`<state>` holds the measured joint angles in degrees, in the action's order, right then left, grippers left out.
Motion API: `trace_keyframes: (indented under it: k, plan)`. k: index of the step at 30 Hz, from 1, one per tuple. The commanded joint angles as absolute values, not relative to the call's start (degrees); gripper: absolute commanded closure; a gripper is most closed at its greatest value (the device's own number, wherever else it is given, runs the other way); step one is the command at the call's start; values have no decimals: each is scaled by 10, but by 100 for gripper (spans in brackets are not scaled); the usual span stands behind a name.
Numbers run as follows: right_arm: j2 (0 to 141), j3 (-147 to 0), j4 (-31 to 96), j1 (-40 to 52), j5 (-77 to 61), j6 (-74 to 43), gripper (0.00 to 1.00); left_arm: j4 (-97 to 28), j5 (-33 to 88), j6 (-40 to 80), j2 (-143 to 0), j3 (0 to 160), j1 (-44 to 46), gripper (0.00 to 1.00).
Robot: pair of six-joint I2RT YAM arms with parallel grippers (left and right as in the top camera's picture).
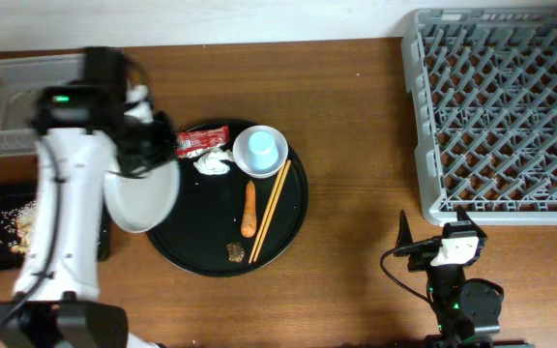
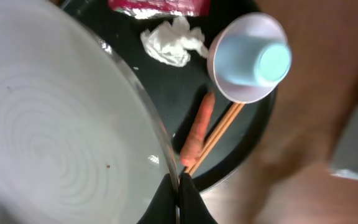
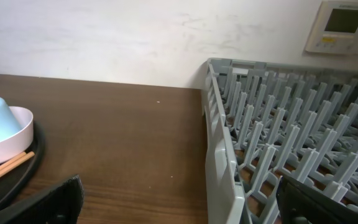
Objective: Sort waste into correct bins and load items into the dishwasher rack
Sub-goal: 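Carry the plate back and set it on the round tray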
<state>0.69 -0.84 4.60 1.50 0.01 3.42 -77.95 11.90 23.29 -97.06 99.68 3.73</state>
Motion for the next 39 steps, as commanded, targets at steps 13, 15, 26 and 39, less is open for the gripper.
trace_keyframes:
  k: [13, 15, 26, 39]
  plan:
    - [2, -3, 47, 19, 5, 36, 2, -577, 12, 308, -969, 744, 161, 99]
    - [2, -3, 47, 19, 5, 36, 2, -535, 12, 301, -969, 720, 161, 99]
    - [2, -3, 47, 19, 5, 36, 2, -487, 10, 299, -977, 703, 161, 99]
    - [2, -3, 47, 19, 5, 36, 2, -489, 12, 300, -1017, 703, 161, 99]
